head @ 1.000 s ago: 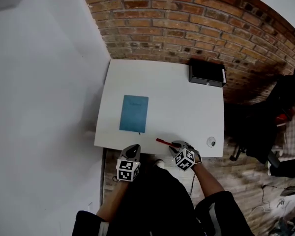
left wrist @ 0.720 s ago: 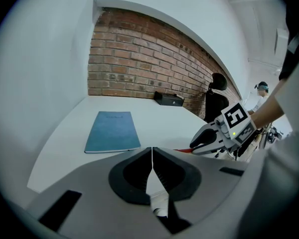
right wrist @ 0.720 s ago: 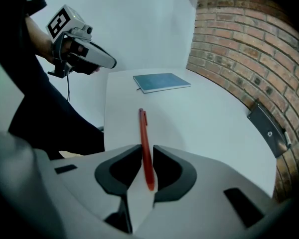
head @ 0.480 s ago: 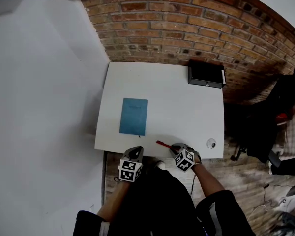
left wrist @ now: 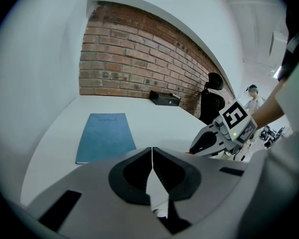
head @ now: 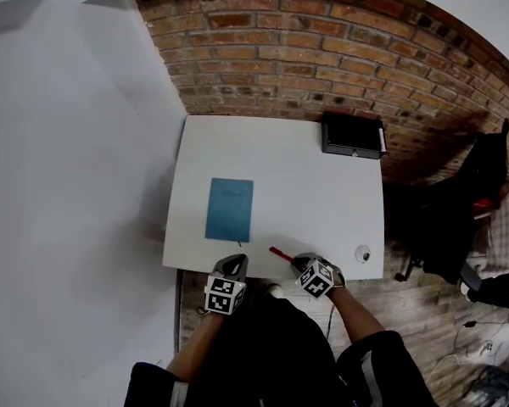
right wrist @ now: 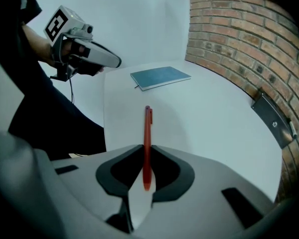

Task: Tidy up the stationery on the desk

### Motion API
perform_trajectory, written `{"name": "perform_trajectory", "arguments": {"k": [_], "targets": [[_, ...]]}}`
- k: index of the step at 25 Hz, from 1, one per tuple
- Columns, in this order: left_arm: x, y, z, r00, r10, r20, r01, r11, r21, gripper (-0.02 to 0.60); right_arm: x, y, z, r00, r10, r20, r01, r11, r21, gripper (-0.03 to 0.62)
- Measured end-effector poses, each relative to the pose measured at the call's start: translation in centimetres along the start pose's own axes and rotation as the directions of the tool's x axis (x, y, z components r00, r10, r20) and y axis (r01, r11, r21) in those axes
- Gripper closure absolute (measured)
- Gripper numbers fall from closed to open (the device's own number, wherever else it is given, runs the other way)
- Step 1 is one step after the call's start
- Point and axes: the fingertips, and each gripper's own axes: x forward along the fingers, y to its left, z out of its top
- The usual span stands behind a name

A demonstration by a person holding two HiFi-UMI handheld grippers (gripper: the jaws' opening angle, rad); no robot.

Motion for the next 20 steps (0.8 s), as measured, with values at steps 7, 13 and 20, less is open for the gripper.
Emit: {"name": "perform_trajectory", "arguments": {"k": [7, 13, 20], "targets": [[0.7, 0.6, 0.8, 0.999, -0.032, 0.004, 0.032, 0.999, 0.007, 0.563, -0.2, -0.9, 1.0, 0.999, -0.022, 0.045, 0.014, 0.986, 0.164, 0.530], [1.4, 1.3, 1.7, 0.998, -0.066, -0.010, 0.067, 0.997, 0.032, 0.563, -0.6, -1.6, 2.4, 0.995, -0.049, 0.089, 0.022, 0.958, 0.285, 0.530], [1.9, 2.2, 3.6, 0.995, -0.099, -0.003, 0.099, 0.994, 0.047, 0.563, -1.1, -3.3, 5.3, 0.985, -0.116, 0.130, 0.054, 0.913, 0.403, 0.530]]}}
